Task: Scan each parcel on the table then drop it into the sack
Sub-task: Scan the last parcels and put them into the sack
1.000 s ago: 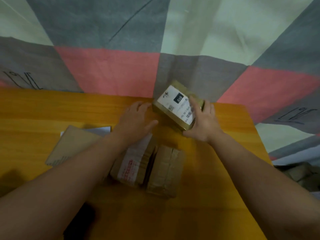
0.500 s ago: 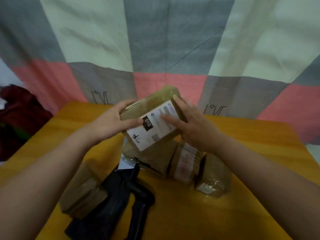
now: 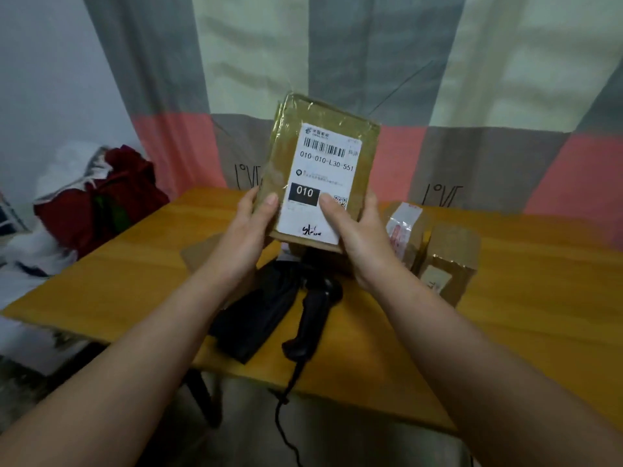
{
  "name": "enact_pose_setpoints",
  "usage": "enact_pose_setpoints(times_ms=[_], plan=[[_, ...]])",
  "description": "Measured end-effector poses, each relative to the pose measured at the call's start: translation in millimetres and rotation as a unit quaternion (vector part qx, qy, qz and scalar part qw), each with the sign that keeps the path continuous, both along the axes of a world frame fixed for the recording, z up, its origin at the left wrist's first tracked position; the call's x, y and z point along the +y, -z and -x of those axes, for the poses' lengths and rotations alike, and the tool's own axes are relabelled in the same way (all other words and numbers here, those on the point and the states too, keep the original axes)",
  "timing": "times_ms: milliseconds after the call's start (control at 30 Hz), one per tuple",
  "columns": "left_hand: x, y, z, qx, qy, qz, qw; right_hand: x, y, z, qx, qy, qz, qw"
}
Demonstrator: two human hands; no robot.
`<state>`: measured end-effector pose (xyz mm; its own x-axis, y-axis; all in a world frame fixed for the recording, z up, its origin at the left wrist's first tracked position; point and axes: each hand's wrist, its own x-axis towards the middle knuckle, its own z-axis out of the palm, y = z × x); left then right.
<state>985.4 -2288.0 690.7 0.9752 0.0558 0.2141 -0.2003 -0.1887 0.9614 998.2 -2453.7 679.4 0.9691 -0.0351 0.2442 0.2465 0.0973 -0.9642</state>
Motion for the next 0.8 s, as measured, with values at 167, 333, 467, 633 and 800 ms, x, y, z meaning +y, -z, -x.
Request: enact_pose_setpoints(times_ms=[167, 333, 467, 633, 800], plan=[[36.0, 13.9, 77.0, 0.065, -0.013, 0.022, 0.998, 4.4, 15.4, 67.3, 0.016, -0.057, 0.047, 0.997], [72.4, 55.0, 120.9, 0.093, -0.045, 0.007, 0.995, 25.4, 45.5, 78.3, 0.123, 0.048, 0.067, 0.989], [89.5, 87.7, 132.6, 0.104, -0.086, 0.023, 0.991, 36.3, 88.8, 57.7, 0.190, 0.119, 0.296, 0.929], [98.1, 107.0, 134.7, 0.111, -0.135, 0.053, 0.983, 49.5, 106.7, 46.2, 0.262, 0.141, 0.452, 0.841], [99.3, 114.0, 133.3, 0.117, -0.135, 0.081, 0.981, 34.9, 100.1, 58.8, 0.249, 0.156, 0.350, 0.890]])
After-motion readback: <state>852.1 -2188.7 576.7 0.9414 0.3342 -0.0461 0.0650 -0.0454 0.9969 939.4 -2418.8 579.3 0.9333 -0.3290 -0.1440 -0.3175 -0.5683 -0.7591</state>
